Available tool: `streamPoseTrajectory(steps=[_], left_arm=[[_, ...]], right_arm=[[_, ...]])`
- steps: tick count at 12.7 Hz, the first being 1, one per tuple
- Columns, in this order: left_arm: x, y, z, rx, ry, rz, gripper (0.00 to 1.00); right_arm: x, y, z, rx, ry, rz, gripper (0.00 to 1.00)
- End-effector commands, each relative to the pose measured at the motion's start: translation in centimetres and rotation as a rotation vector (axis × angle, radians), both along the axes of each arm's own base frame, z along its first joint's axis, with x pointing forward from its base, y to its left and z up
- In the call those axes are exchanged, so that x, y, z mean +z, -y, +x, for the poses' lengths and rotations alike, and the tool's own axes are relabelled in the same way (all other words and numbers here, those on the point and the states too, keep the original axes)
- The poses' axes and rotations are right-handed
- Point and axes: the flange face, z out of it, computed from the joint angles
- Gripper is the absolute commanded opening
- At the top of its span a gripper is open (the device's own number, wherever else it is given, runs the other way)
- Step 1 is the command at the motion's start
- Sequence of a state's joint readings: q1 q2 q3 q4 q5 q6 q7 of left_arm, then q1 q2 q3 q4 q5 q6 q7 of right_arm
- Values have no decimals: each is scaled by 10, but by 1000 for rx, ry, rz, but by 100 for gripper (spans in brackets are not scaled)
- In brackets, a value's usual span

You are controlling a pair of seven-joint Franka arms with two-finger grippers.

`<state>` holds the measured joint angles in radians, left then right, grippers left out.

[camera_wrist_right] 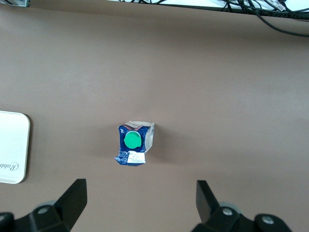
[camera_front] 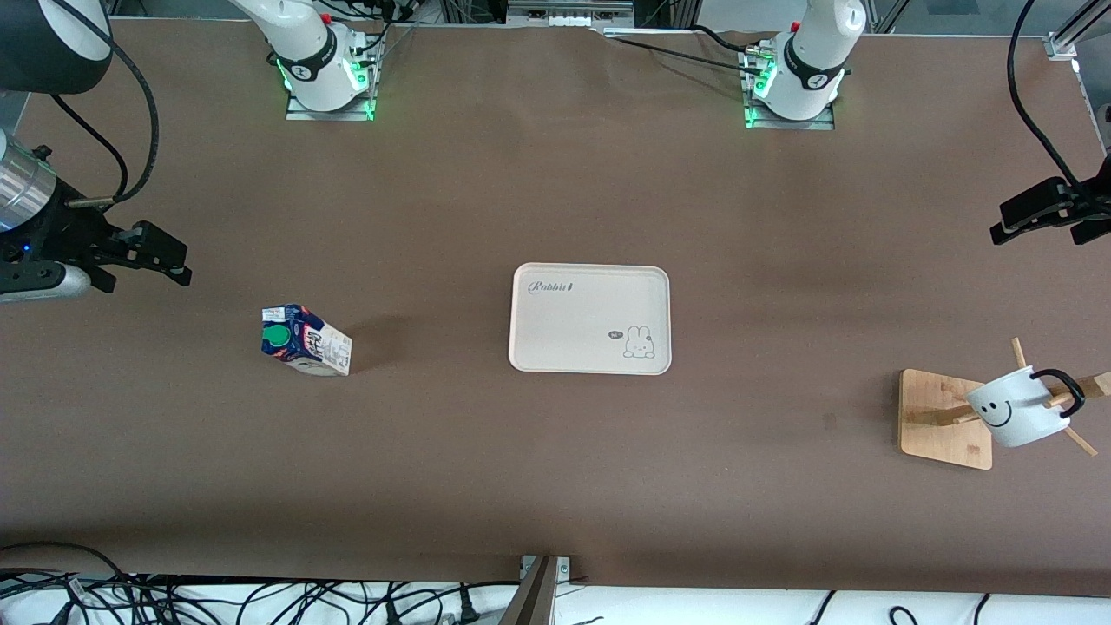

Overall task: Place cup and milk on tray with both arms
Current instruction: 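Reach the right gripper to the milk carton while the left gripper approaches the mug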

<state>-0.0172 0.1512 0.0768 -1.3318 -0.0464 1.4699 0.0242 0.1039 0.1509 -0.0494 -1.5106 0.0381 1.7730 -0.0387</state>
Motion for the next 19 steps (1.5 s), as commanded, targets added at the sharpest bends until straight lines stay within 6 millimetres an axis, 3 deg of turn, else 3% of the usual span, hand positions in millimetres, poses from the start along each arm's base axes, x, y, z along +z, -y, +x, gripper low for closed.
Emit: streamPoseTrajectory(steps=[1, 5, 6, 8, 10, 12, 14, 15, 16, 18, 19], left_arm=[[3, -2, -1, 12, 0, 14, 100], [5, 5, -2, 2, -1, 0, 100], [5, 17, -1, -22, 0, -1, 100], [2, 22, 1, -33, 0, 14, 100], [-10, 19, 7, -29, -19, 11, 100], [-19, 20, 12, -30, -31, 12, 100], [-31, 22, 18, -35, -49, 11, 100], [-50, 24, 28, -40, -70, 6, 100], [-52, 32, 30, -50, -66, 7, 100], [-50, 37, 36, -58, -4, 10, 100], [-58, 37, 40, -65, 26, -2, 100]], right_arm=[[-2, -1, -3, -19, -12, -10, 100], [-3, -2, -2, -19, -9, -6, 100], [-7, -3, 0, -13, -12, -5, 100], [-22, -2, 7, -10, -35, -2, 100], [-46, -15, 16, 7, -62, -6, 100], [-90, -44, 26, 56, -126, -43, 100], [-100, -52, 27, 60, -135, -46, 100], [-125, -54, 33, 55, -154, -43, 100], [-149, -54, 40, 51, -161, -43, 100], [-180, -55, 43, 51, -166, -46, 100], [-193, -54, 43, 49, -168, -46, 100]])
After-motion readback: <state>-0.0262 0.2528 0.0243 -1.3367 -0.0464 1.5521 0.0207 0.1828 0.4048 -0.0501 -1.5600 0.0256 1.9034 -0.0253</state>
